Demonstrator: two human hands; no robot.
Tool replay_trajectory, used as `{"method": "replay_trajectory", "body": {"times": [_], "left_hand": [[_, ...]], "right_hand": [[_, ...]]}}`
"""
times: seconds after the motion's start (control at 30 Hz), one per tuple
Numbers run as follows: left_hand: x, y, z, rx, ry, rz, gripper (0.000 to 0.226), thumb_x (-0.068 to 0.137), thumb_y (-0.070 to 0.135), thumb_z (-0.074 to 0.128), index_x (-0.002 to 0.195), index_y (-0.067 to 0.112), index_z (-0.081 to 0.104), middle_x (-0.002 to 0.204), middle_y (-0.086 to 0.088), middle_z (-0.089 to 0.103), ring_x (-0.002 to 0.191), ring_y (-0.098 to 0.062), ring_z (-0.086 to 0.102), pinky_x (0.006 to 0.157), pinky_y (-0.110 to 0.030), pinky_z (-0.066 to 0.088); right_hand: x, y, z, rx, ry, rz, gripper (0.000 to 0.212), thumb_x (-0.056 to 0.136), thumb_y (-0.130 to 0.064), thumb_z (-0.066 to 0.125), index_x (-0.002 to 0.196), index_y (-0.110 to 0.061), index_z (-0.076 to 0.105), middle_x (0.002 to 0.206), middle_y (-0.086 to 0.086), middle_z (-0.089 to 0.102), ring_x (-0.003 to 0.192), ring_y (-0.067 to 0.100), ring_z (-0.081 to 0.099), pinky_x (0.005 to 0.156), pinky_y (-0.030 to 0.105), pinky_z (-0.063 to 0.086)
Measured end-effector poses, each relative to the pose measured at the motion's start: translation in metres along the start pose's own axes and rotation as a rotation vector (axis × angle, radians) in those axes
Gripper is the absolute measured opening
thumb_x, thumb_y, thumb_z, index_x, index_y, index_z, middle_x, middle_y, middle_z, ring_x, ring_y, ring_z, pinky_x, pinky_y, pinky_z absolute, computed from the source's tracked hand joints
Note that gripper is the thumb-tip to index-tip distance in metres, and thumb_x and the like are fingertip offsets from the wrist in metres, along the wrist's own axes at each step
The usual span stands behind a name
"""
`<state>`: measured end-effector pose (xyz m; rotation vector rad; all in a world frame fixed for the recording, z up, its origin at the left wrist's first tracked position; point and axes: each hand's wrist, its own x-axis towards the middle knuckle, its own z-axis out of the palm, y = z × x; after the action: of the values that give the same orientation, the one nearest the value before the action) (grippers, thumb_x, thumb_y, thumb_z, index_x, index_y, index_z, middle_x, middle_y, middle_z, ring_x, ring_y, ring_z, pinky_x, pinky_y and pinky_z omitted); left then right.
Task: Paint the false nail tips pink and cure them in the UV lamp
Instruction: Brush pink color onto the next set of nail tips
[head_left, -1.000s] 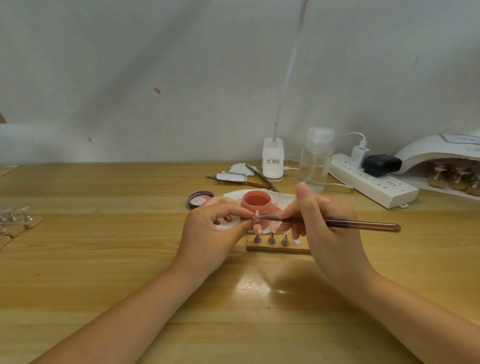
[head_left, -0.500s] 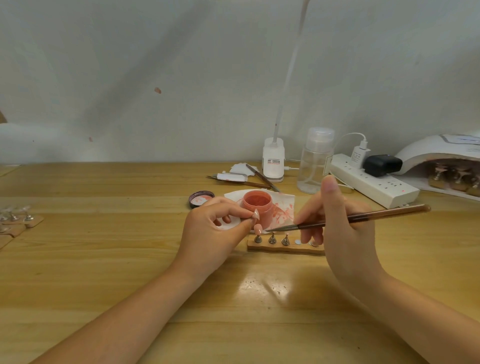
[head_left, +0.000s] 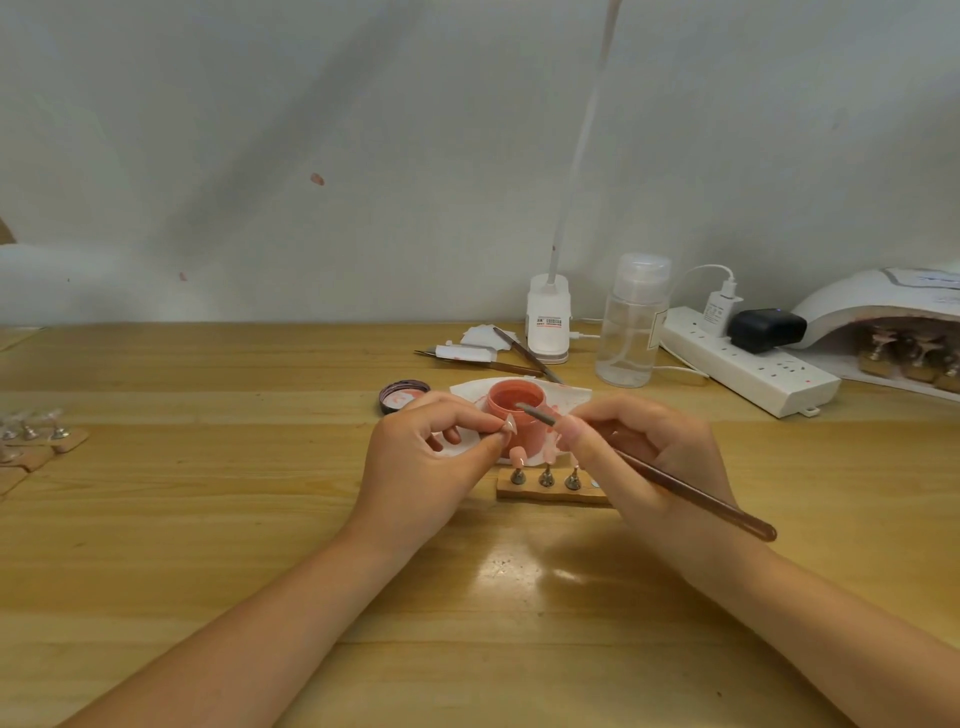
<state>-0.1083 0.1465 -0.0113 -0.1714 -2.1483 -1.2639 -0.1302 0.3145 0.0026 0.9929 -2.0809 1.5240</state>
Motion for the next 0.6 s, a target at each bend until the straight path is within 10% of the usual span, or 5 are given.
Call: {"method": "replay_trajectory", "body": {"times": [0.6], "left_hand": [[-0.0004, 0.0007, -0.0007, -0.010, -0.012, -0.005, 0.031, 0.069, 0.011, 0.077, 0.067, 0.040, 0.065, 0.071, 0.012, 0.062, 0.067, 0.001, 0.050, 0.057, -0.009, 0.036]], "right_hand": [[-0.0022, -0.0019, 0.0049, 0.230, 0.105, 0.142, 0.045, 0.093, -0.038, 0.046, 0.065, -0.010, 0.067, 0.060, 0.010, 0.063, 0.049, 0.009, 0.056, 0.047, 0.017, 0.044]]}}
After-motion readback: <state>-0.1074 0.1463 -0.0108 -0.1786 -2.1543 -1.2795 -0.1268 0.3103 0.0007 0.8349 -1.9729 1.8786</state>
